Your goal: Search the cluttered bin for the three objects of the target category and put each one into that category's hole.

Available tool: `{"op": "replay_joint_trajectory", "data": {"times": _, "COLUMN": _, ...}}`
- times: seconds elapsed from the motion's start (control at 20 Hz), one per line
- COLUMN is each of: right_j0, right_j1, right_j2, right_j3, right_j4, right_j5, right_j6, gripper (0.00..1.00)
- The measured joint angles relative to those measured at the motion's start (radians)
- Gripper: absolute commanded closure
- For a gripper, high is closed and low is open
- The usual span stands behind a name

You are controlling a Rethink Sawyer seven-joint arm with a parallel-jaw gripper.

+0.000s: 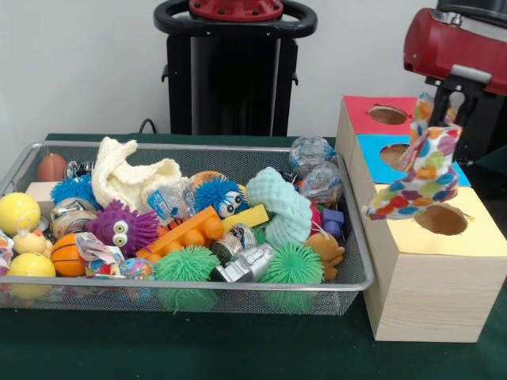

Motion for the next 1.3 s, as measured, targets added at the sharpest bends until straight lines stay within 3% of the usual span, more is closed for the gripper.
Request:
{"op": "replay_joint_trajectory", "data": {"times": 0.55, "right_j0": -0.007, "right_j1": 0.003, "right_j2": -0.013, "right_j3": 0.006, "right_j4": -0.053, "right_j5": 0.0, "right_j6": 0.0, "gripper": 1.0}}
{"op": "replay_joint_trajectory", "data": {"times": 1.3, "right_j0": -0.005, "right_j1": -0.015, "right_j2": -0.013, "right_j3": 0.088, "right_j4": -0.103, "right_j5": -0.072, "right_j6": 0.0, "gripper": 1.0}}
